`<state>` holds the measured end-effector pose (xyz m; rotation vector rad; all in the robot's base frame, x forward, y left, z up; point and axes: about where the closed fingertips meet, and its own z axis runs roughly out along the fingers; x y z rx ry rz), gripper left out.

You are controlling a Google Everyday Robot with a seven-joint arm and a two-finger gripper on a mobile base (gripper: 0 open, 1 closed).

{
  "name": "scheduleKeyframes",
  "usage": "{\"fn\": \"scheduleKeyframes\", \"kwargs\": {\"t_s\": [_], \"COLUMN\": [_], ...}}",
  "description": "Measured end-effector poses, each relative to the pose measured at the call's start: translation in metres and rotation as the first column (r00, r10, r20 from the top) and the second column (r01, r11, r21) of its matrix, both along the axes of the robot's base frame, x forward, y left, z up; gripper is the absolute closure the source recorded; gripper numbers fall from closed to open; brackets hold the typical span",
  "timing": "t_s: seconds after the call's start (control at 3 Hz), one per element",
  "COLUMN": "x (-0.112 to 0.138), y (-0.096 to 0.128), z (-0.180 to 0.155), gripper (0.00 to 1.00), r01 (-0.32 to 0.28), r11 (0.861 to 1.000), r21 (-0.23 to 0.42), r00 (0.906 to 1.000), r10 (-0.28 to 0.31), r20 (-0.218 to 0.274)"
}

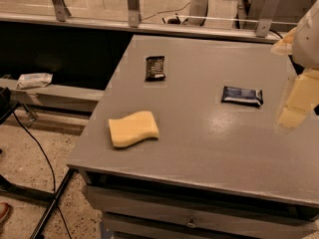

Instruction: Move rxbar blueberry near sponge

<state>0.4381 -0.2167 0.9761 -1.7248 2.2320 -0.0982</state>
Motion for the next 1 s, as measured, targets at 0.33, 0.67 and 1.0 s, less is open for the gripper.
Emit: {"fn": "scheduleKeyframes", "kwargs": {"t_s": [0.33,0.67,1.0], "x": [0.0,0.021,0.064], "y": [0.0,-0.007,-0.023], "z": [0.0,-0.002,-0.013], "gripper": [0.0,0.0,0.0], "r01": [0.0,-0.004,-0.002], "r11": [1.0,1.0,0.999], "r21": [0.0,-0.016,-0.042], "r00": [1.0,0.9999,1.0], "r10": [0.0,0.004,0.003], "r20": [0.0,0.013,0.004]}}
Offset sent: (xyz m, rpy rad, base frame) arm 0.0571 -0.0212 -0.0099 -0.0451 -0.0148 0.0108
